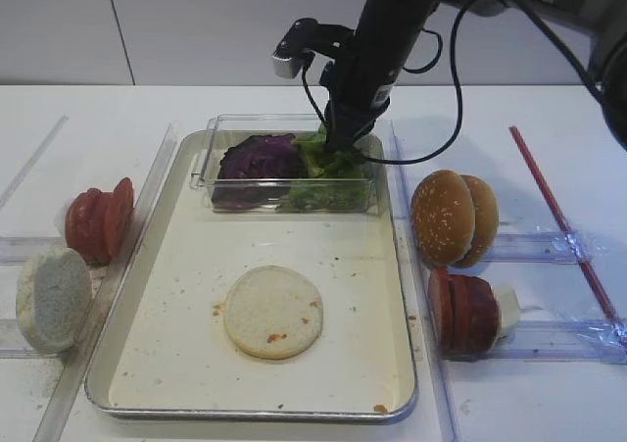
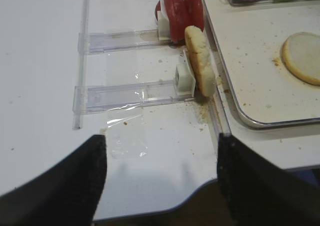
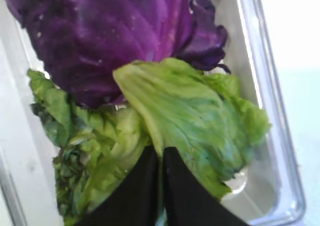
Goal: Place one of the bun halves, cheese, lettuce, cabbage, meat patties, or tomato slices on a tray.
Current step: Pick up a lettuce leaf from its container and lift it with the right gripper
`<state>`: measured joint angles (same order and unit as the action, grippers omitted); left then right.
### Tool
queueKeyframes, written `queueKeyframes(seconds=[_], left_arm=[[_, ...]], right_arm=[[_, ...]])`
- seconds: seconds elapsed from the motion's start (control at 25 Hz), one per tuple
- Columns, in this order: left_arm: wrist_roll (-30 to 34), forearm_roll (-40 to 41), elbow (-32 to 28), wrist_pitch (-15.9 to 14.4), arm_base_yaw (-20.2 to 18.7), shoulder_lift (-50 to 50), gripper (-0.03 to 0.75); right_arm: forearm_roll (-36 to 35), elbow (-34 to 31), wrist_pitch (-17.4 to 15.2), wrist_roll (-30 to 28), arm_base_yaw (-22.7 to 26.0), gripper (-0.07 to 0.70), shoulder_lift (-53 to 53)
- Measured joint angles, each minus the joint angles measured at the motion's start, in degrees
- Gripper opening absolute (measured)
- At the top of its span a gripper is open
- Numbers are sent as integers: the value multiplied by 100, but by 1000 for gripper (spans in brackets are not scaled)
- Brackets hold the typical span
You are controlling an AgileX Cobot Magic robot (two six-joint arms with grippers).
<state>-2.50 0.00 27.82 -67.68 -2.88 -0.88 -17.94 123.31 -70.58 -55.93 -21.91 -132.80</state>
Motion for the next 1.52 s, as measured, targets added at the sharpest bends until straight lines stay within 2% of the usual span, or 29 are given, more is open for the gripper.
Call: queueKeyframes(seconds=[0.64, 0.88, 1.24, 1.52], left_arm=[[0, 0, 0, 0, 0, 0, 436], [0, 0, 0, 0, 0, 0, 436], [0, 0, 0, 0, 0, 0, 436], [0, 0, 0, 0, 0, 0, 436]], right_arm=[[-54, 0, -48, -20, 0, 55, 735], [-88, -34, -59, 265, 0, 55, 1020], [-147, -812, -69, 238, -107, 55, 1590], [-367, -1423, -61, 250, -432, 55, 1853]])
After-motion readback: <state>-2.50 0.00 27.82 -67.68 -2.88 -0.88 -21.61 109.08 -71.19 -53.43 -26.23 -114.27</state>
